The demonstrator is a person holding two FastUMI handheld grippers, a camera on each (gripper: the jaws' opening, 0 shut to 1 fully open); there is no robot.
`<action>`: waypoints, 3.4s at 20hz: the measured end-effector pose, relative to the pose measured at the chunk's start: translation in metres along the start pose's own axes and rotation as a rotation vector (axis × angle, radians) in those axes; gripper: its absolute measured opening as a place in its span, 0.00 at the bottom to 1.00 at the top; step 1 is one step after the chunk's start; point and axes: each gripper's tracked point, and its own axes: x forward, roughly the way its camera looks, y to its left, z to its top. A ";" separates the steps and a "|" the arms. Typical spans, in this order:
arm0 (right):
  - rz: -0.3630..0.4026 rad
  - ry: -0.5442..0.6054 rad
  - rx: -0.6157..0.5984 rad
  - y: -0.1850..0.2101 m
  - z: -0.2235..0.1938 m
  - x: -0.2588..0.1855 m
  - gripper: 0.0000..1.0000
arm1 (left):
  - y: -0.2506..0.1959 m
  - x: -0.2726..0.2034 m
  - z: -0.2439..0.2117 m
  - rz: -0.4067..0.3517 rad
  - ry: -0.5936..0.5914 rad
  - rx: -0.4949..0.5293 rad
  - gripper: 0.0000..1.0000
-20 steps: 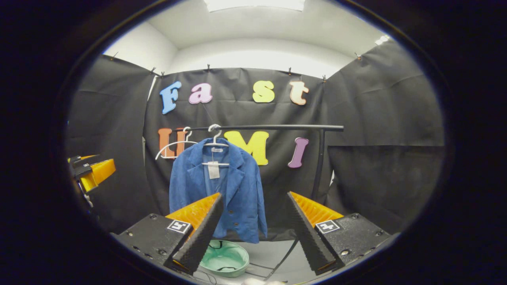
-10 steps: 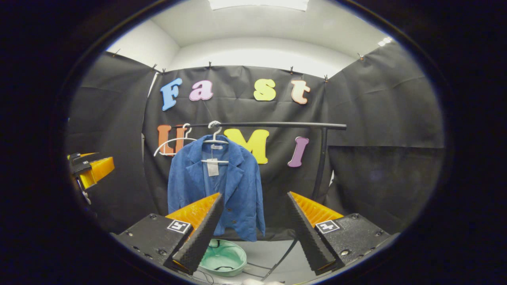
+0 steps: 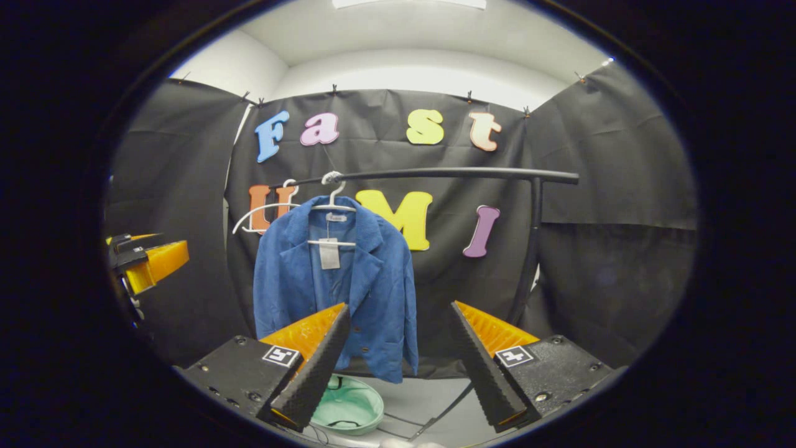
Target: Grasp the clothes on the hanger with both hands and then place them into the laundry hamper below.
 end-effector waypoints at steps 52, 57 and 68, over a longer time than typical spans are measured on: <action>0.402 0.036 0.138 0.027 -0.023 0.342 0.06 | 0.056 0.247 -0.087 0.314 0.048 0.095 0.01; 0.378 0.020 0.206 -0.003 -0.007 0.351 0.05 | 0.067 0.245 -0.075 0.340 0.034 0.090 0.00; 0.434 0.001 0.311 -0.028 0.026 0.360 0.06 | 0.106 0.242 -0.021 0.401 -0.036 0.081 0.00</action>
